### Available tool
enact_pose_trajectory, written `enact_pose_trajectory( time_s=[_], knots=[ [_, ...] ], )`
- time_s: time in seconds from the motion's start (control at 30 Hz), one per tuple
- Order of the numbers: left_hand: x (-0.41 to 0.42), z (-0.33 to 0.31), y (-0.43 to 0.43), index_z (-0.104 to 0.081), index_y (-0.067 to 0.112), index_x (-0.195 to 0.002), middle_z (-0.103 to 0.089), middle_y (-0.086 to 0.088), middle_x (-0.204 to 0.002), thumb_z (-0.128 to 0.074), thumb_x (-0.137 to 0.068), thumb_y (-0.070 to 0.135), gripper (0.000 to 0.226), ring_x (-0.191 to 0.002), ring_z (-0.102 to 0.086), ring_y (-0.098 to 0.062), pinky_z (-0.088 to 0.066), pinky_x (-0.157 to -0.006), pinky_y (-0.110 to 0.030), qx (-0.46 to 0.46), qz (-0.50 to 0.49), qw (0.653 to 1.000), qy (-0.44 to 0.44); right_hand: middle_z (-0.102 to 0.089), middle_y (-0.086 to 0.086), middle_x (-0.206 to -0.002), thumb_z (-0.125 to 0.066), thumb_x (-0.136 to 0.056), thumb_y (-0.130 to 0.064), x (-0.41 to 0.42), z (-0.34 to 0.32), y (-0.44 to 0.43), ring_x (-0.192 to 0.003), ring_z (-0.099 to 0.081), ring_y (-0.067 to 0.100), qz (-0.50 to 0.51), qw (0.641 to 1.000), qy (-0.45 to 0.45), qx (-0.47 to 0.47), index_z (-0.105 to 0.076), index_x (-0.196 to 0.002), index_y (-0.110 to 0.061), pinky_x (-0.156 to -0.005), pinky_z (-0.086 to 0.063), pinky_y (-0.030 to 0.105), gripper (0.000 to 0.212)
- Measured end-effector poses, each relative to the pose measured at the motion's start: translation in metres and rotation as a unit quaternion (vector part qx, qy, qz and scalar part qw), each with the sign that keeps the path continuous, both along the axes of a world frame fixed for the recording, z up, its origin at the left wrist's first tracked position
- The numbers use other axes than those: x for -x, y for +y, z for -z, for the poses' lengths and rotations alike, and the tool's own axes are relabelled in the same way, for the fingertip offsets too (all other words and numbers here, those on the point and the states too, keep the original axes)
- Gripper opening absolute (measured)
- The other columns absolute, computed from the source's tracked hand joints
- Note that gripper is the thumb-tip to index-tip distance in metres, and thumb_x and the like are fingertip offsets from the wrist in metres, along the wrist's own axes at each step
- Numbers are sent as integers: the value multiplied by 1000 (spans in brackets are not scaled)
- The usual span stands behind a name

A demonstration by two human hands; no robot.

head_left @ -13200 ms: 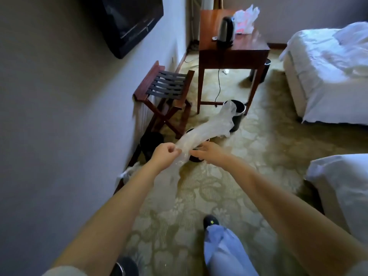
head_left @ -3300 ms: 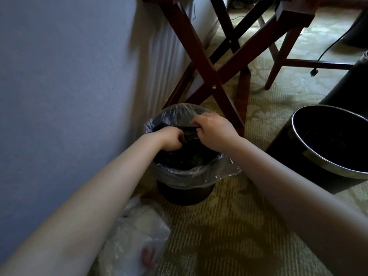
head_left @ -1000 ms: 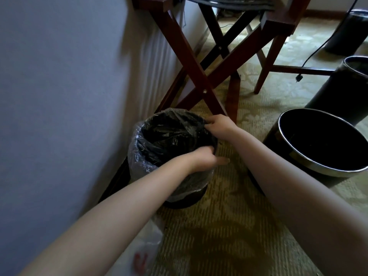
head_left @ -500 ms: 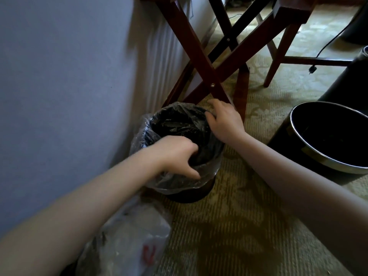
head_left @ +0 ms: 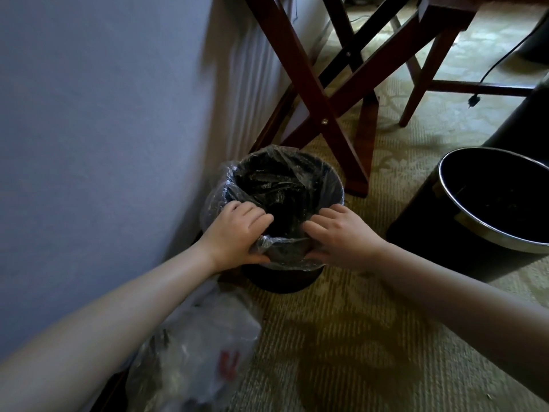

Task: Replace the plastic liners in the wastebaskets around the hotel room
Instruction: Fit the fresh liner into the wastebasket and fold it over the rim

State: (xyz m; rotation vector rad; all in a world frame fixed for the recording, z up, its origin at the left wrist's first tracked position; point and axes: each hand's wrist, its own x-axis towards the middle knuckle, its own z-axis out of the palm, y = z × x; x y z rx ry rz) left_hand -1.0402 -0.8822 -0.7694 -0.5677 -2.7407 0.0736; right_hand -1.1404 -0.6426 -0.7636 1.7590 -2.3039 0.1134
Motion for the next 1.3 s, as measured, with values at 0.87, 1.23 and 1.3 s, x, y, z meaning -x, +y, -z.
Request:
enact_pose_trajectory(
  time_s=[0.87, 1.23, 1.3],
  knots=[
    [23, -6, -9, -30, 4, -147, -32, -14, -153, -37, -89, 68, 86, -139, -32, -30, -28, -111, -36, -599, -435, 635, -222, -58, 9, -119, -43, -93, -18, -82, 23, -48, -103, -59, 30, -116, 950, -59, -283, -48, -134, -13, -87, -51, 43, 42],
    [27, -42, 5, -60, 3, -103, -52, -13, -116, -51, -95, 26, 26, -106, -50, -25, -32, -84, -24, -368, -339, 860, 94, -61, 4, -79, -49, -86, -10, -58, -35, -44, -62, -57, 20, -105, 987, -80, 89, -67, -94, -6, -53, -49, 33, 21],
    [37, -54, 15, -61, 2, -99, -52, -12, -111, -51, -95, 23, 23, -100, -50, -21, -31, -81, -19, -388, -310, 863, 91, -62, 3, -78, -51, -86, -10, -46, -46, -33, -61, -59, 19, -57, 986, -82, 130, -67, -97, -6, -51, -49, 32, 20]
  ],
)
